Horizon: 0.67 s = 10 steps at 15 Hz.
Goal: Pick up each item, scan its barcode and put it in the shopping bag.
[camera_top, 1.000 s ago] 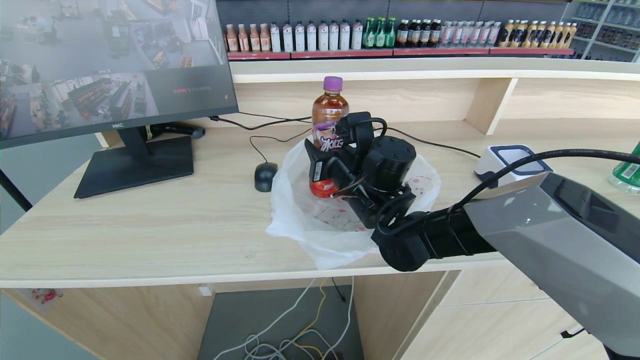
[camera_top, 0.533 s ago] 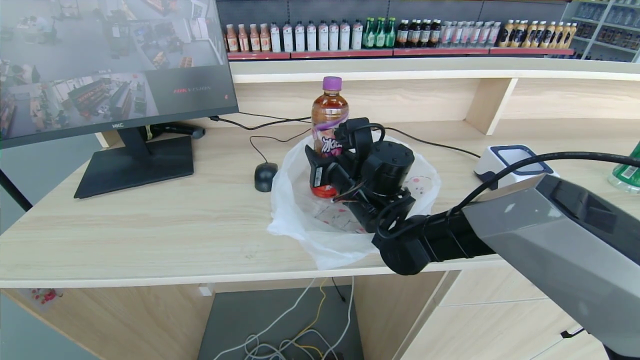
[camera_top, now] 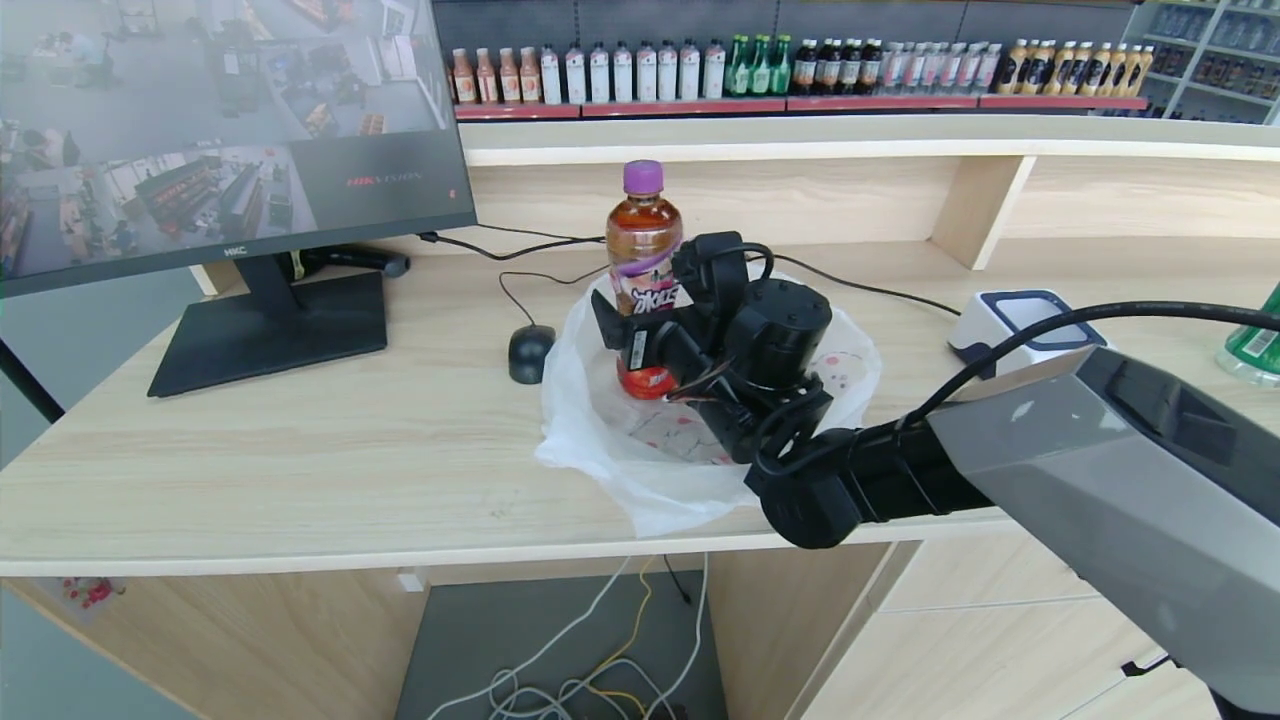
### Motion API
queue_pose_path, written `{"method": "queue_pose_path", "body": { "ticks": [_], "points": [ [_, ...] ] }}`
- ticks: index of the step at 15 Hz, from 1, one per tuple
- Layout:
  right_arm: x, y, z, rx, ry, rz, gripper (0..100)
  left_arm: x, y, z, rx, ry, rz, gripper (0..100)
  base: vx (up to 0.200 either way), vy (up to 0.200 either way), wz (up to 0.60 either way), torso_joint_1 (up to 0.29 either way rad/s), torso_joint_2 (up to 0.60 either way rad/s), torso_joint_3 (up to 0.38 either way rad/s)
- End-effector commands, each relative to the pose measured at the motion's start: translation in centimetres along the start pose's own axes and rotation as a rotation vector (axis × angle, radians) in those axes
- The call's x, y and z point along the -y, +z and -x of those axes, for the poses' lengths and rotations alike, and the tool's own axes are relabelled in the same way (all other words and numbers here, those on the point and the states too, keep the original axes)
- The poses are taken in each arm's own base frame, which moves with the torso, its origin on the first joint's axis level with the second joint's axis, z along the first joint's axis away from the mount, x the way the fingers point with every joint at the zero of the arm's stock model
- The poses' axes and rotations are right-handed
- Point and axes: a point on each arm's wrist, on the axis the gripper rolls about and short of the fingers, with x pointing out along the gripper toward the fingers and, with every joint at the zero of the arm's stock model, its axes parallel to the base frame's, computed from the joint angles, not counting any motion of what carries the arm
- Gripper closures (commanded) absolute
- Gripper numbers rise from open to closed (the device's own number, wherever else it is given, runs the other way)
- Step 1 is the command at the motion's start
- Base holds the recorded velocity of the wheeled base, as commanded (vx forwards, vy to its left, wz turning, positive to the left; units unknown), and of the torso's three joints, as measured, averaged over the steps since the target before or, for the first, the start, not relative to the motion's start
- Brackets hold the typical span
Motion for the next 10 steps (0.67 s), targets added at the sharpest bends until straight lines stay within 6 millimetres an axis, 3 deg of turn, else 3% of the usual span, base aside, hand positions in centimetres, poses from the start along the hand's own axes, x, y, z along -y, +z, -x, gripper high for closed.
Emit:
{"method": "queue_pose_path", "body": {
  "ticks": [1, 4, 8, 10],
  "points": [
    [0.0, 0.7, 0.1, 0.013, 0.000, -0.001, 0, 0.0, 0.0, 0.0, 0.000, 0.000, 0.001, 0, 0.000, 0.000, 0.00, 0.000, 0.00, 0.000],
    [0.2, 3.0, 0.6, 0.051, -0.003, -0.001, 0, 0.0, 0.0, 0.0, 0.000, 0.000, 0.001, 0, 0.000, 0.000, 0.00, 0.000, 0.00, 0.000],
    [0.6, 4.2, 2.6, 0.054, -0.007, 0.012, 0, 0.0, 0.0, 0.0, 0.000, 0.000, 0.001, 0, 0.000, 0.000, 0.00, 0.000, 0.00, 0.000],
    [0.7, 4.8, 4.8, 0.046, 0.005, 0.014, 0, 0.0, 0.0, 0.0, 0.000, 0.000, 0.001, 0, 0.000, 0.000, 0.00, 0.000, 0.00, 0.000]
  ]
}}
